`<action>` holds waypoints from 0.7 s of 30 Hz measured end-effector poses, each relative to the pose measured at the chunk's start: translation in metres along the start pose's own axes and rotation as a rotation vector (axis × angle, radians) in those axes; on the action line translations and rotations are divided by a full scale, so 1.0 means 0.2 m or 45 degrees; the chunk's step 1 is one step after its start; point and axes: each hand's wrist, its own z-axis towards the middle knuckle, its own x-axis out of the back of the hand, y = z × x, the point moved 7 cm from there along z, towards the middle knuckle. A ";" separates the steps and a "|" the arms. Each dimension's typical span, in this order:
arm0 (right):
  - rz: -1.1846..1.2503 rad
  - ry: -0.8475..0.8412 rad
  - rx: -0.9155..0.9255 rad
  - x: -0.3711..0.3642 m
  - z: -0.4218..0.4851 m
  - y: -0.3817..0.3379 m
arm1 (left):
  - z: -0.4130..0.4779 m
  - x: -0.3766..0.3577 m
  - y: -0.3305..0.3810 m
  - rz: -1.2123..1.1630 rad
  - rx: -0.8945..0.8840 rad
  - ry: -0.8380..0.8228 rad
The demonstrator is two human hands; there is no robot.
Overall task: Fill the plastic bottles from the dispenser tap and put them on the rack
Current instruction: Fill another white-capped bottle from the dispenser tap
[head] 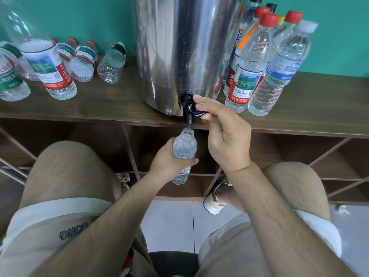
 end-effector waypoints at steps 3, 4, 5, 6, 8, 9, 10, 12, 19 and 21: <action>-0.008 -0.014 -0.014 0.01 0.03 0.00 | 0.00 0.00 0.00 -0.004 0.003 -0.002; -0.020 -0.016 -0.019 0.01 0.05 0.00 | 0.00 0.00 0.00 -0.005 0.004 -0.005; -0.038 -0.018 -0.023 0.01 0.07 0.00 | 0.00 -0.01 0.00 -0.008 0.006 -0.007; -0.057 -0.022 -0.025 0.01 0.09 0.00 | 0.00 -0.01 0.00 -0.010 0.006 -0.008; -0.087 -0.048 -0.027 0.00 0.13 0.00 | 0.00 0.00 0.00 0.003 -0.003 -0.003; -0.096 -0.073 -0.025 0.00 0.16 -0.01 | 0.00 0.00 0.01 0.014 -0.009 0.001; -0.101 -0.103 -0.022 -0.02 0.18 -0.02 | 0.00 0.00 0.01 0.020 -0.011 0.003; -0.096 -0.160 -0.032 -0.03 0.23 -0.02 | 0.00 0.00 0.02 0.009 -0.009 -0.001; 0.010 -0.098 -0.335 -0.02 0.17 0.10 | -0.01 0.01 0.04 -0.018 -0.018 -0.009; -0.161 -0.069 -0.551 0.03 0.06 0.23 | 0.00 0.01 0.04 -0.011 -0.026 -0.007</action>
